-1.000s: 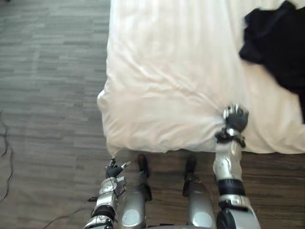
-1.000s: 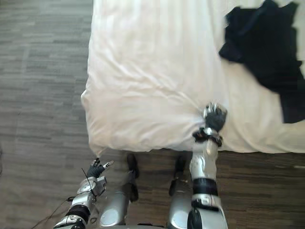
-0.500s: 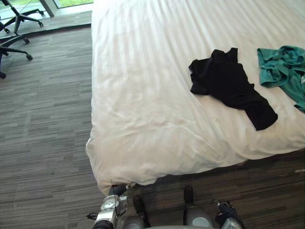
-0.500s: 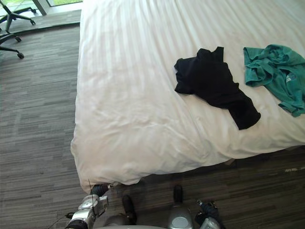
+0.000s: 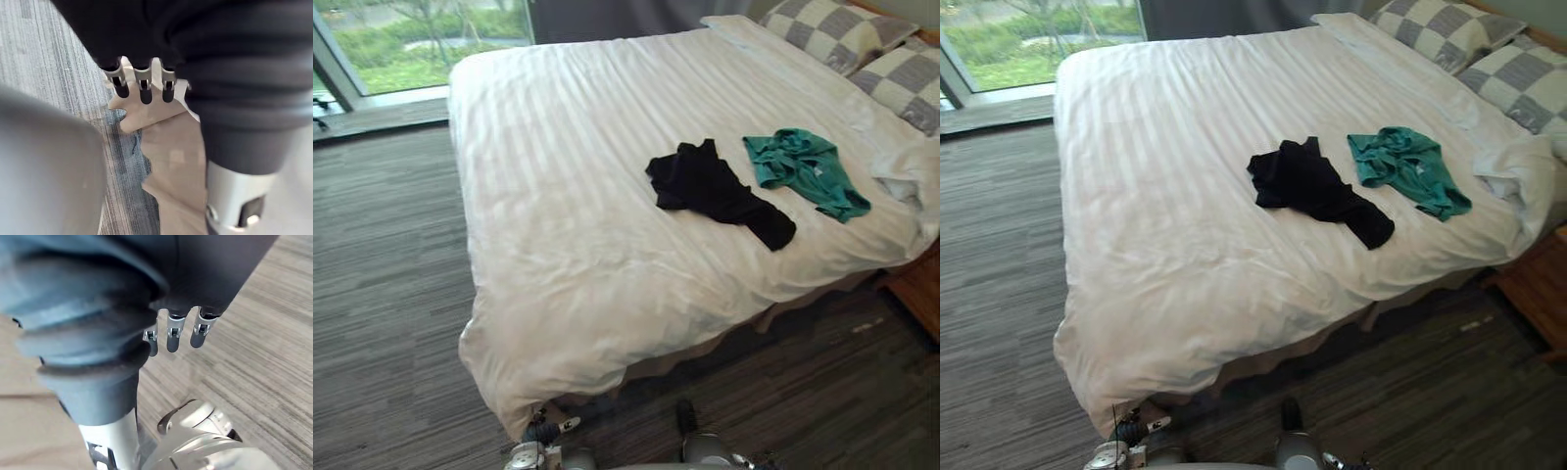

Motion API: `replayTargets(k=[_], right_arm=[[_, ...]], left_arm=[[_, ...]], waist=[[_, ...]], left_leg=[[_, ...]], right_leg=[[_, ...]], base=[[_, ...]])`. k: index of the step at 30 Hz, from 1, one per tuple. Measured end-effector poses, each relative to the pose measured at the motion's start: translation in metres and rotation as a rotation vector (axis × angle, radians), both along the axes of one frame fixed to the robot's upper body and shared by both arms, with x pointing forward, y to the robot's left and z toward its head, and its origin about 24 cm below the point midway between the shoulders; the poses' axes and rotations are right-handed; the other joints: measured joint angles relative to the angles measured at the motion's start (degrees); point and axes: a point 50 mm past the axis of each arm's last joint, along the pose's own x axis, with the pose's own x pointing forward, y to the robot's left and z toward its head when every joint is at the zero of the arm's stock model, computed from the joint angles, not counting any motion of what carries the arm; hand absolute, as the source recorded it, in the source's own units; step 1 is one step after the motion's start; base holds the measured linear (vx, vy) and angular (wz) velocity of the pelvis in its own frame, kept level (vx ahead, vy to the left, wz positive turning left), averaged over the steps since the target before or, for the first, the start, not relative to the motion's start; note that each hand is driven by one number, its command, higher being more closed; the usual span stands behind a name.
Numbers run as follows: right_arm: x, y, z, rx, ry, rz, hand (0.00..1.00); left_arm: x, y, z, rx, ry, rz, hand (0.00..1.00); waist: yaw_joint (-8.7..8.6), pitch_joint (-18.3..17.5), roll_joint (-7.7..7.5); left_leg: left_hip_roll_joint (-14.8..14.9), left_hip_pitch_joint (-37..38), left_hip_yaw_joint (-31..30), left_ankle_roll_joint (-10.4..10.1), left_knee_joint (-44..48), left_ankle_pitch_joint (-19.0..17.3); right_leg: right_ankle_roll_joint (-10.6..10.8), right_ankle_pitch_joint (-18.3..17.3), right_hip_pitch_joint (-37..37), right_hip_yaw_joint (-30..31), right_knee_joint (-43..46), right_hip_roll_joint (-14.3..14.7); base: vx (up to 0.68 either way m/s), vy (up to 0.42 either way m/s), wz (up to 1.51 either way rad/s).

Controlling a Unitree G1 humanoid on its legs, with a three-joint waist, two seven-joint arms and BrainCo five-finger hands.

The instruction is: Tidy the bed and pick cloth on bed and put in laundry

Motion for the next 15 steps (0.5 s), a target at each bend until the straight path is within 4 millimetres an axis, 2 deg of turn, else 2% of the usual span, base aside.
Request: replayTargets(k=[1, 2, 3, 4, 5, 6, 7, 8, 9, 10, 11, 12, 13, 14, 15], right_arm=[[-0.001, 0.000, 0.001, -0.004, -0.011, -0.007, 0.00], [0.001, -0.001, 0.002, -0.009, -0.021, -0.008, 0.00], [0.011, -0.011, 0.005, -0.034, -0.047, -0.001, 0.00], [0.019, -0.017, 0.008, -0.053, -0.071, 0.006, 0.00], [0.019, -0.017, 0.008, -0.055, -0.076, 0.005, 0.00], [0.016, -0.018, 0.008, -0.060, -0.074, 0.003, 0.00], [0.016, -0.018, 0.008, -0.059, -0.072, 0.013, 0.00], [0.019, -0.013, 0.008, -0.049, -0.079, 0.030, 0.00], [0.020, -0.012, 0.008, -0.047, -0.081, 0.038, 0.00], [0.029, -0.022, 0.011, -0.078, -0.104, 0.047, 0.00], [0.032, -0.024, 0.011, -0.075, -0.098, 0.037, 0.00], [0.027, -0.025, 0.009, -0.073, -0.074, 0.031, 0.00], [0.020, -0.023, 0.006, -0.062, -0.043, 0.035, 0.00], [0.025, -0.021, 0.007, -0.058, -0.056, 0.043, 0.00], [0.032, -0.021, 0.010, -0.068, -0.083, 0.061, 0.00]], left_arm=[[0.002, 0.000, 0.001, 0.002, -0.005, 0.000, 0.00], [0.004, -0.003, 0.000, -0.002, -0.007, -0.003, 0.00], [0.007, -0.014, 0.000, -0.031, -0.018, 0.004, 0.00], [0.006, -0.019, -0.001, -0.039, -0.011, -0.005, 0.00], [0.005, -0.021, -0.002, -0.043, -0.008, -0.007, 0.00], [0.006, -0.022, -0.002, -0.046, -0.015, -0.007, 0.00], [0.003, -0.018, -0.002, -0.036, -0.008, -0.006, 0.00], [0.007, -0.009, 0.000, -0.013, -0.013, -0.010, 0.00], [0.008, -0.008, 0.001, -0.010, -0.012, -0.011, 0.00], [0.004, -0.014, -0.002, -0.037, 0.001, -0.011, 0.00], [0.007, -0.013, 0.000, -0.039, -0.013, -0.004, 0.00], [0.008, -0.011, 0.000, -0.036, -0.018, -0.003, 0.00], [0.008, -0.005, 0.001, -0.016, -0.015, -0.015, 0.00], [0.007, 0.003, 0.002, 0.002, -0.011, -0.010, 0.00], [0.003, 0.004, 0.001, -0.001, 0.003, 0.002, 0.00]], waist=[[-0.37, 0.23, -0.24], [-0.63, 0.58, 0.67], [0.43, 1.57, 2.63], [0.12, 2.73, 4.17], [0.04, 3.11, 4.82], [0.12, 3.06, 4.75], [0.44, 2.59, 3.89], [0.23, 2.25, 2.08], [0.15, 2.35, 2.09], [1.40, 1.55, 4.70], [1.32, 2.07, 4.62], [1.17, 1.98, 4.41], [1.23, 1.57, 3.25], [1.80, 1.34, 2.41], [2.19, 1.30, 2.79]], left_leg=[[-0.16, 0.00, 1.91, 1.30, 0.79, -0.03], [0.05, -0.49, 2.82, 2.16, 0.33, 0.41], [2.76, 0.67, 7.40, 3.45, -2.68, 1.75], [3.65, 2.50, 9.77, 3.51, -5.27, 3.05], [3.75, 3.69, 10.93, 3.77, -6.72, 3.71], [3.76, 5.98, 13.89, 3.68, -8.60, 4.43], [3.51, 6.63, 17.00, 3.67, -8.34, 4.43], [1.76, 6.57, 19.82, 3.85, -7.93, 4.46], [1.47, 6.47, 19.79, 4.20, -8.01, 4.66], [2.48, 6.00, 20.26, 4.93, -13.34, 5.24], [2.67, 6.56, 23.39, 4.70, -14.05, 6.43], [2.49, 7.15, 25.08, 4.25, -14.56, 6.82], [2.83, 7.75, 28.77, 4.37, -12.22, 6.89], [3.01, 7.02, 30.33, 4.29, -10.01, 6.82], [4.94, 5.16, 31.39, 4.81, -5.30, 6.64]], right_leg=[[-3.90, 3.23, 0.19, -2.07, -1.26, -0.58], [-5.20, 6.77, 0.32, -3.40, -3.30, -0.39], [-8.93, 10.00, -0.35, -8.86, -2.92, 1.26], [-8.08, -0.21, -2.15, -16.26, 10.82, 1.79], [-8.04, -4.51, -2.07, -18.61, 16.21, 1.66], [-6.81, -10.45, -0.43, -21.54, 23.34, 1.44], [-6.90, -12.91, 0.60, -23.75, 24.56, 0.55], [-6.48, -12.08, -0.10, -25.34, 21.65, 0.83], [-6.61, -11.59, 0.04, -25.01, 20.38, 1.33], [-5.56, -8.58, 1.79, -22.34, 10.49, 4.99], [-7.38, -11.71, 0.86, -25.28, 17.65, 3.35], [-7.85, -16.52, 1.13, -28.68, 27.65, 0.33], [-6.11, -18.17, 4.13, -32.25, 29.63, -3.49], [-6.14, -17.80, 3.80, -32.53, 28.23, -2.99], [-7.57, -16.40, 4.39, -34.18, 25.46, -1.42]], base=[[-0.05, 0.116, -0.72], [-0.11, 0.078, -1.05], [-0.12, 0.053, -1.16], [-0.11, 0.086, -1.25], [-0.02, 0.097, -1.04], [-0.02, 0.071, -1.15], [-0.05, 0.043, -1.64], [-0.08, 0.024, -1.36], [-0.19, 0.024, -1.87], [-0.17, 0.007, -1.58], [-0.18, -0.005, -1.71], [0.02, -0.044, -1.31], [0.02, -0.082, -1.33], [0.01, -0.090, -1.50], [-0.18, -0.102, -1.64]])
